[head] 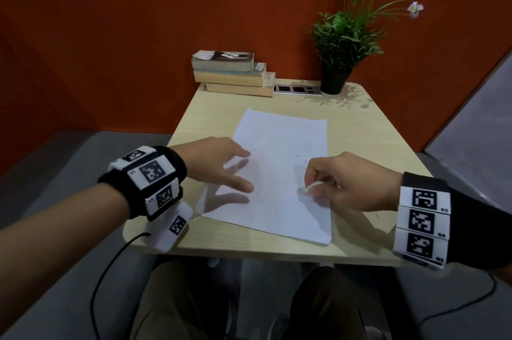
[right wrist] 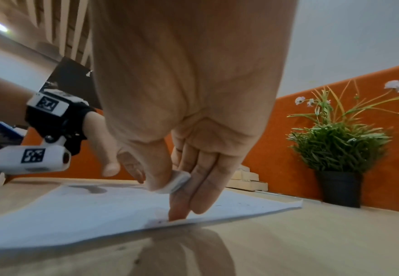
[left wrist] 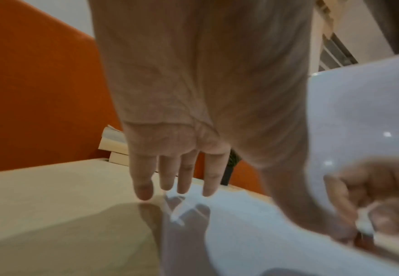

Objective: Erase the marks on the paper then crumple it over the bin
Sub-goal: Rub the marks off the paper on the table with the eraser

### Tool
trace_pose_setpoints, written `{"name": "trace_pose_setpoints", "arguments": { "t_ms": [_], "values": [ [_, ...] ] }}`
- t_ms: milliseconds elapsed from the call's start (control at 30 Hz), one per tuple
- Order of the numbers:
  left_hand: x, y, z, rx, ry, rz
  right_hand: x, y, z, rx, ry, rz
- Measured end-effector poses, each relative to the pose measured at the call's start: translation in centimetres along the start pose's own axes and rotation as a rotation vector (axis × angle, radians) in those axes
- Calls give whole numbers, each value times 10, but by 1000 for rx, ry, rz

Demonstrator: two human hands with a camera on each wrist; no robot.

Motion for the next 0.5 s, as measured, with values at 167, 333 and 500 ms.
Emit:
{"name": "trace_pose_setpoints", "arguments": {
  "t_ms": [167,333,500],
  "values": [
    [18,0,4,-101,41,-169,-7,15,-7,28,55,48],
    [17,6,-1,-137,19,-184,1,58,-29,4,51,110],
    [21,9,-7,-180,-51,-191,5,101,-55,-9,-32,158]
  ]
}}
Point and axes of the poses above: each hand's wrist, its own y-axis towards the middle knuckle, its own x-axis out of the palm, z = x × y, the point moved 1 cm from there along y, towards the middle knuckle, and after that the axes turned 12 degrees about x, right-handed, at the moved point
